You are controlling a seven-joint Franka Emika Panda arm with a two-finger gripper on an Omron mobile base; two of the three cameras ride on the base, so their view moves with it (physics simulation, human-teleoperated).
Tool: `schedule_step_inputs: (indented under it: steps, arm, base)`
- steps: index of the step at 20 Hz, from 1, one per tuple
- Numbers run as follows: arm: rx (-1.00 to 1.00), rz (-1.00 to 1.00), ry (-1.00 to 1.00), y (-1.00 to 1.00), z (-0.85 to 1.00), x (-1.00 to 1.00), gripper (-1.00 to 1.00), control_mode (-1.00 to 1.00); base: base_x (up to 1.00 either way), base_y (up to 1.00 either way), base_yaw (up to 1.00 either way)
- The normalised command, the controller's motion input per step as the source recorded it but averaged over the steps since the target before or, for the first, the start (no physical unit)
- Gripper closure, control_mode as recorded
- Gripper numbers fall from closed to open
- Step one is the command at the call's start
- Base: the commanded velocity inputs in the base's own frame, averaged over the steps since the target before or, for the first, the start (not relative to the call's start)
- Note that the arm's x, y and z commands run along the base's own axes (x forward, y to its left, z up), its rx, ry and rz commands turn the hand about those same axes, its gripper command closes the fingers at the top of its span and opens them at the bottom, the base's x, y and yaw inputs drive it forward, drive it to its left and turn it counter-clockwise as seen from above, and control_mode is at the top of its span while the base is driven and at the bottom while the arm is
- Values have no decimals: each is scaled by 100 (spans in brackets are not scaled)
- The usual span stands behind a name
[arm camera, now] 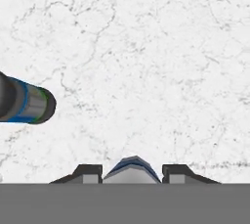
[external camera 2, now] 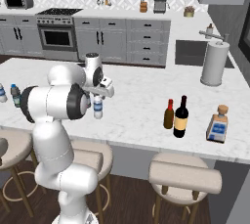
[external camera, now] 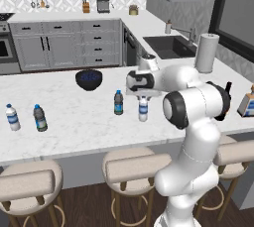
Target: Move the plastic bottles in the middle to the plastics group, and the glass bottles in the middle to the glass group.
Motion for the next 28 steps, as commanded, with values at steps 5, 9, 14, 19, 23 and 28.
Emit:
schedule_step_inputs:
  steps: [5, 9, 14, 19, 23, 28]
  arm:
    - [14, 2, 1, 13, 32, -76, 100, -100]
    - [1, 17, 0, 44, 21, -72, 100, -100]
    - [0, 29, 0, 79, 11, -55, 100, -100]
    - [-1, 22, 0, 98, 16, -11, 100, -100]
    - [-4, 19, 0, 100, 8, 2, 100, -100]
    - [-2, 18, -6, 100, 8, 6, 100, -100]
  base:
    - [0, 0, 0]
    - [0, 0, 0]
    - [0, 0, 0]
    - [0, 0, 0]
    - [0, 0, 0]
    - [0, 0, 0]
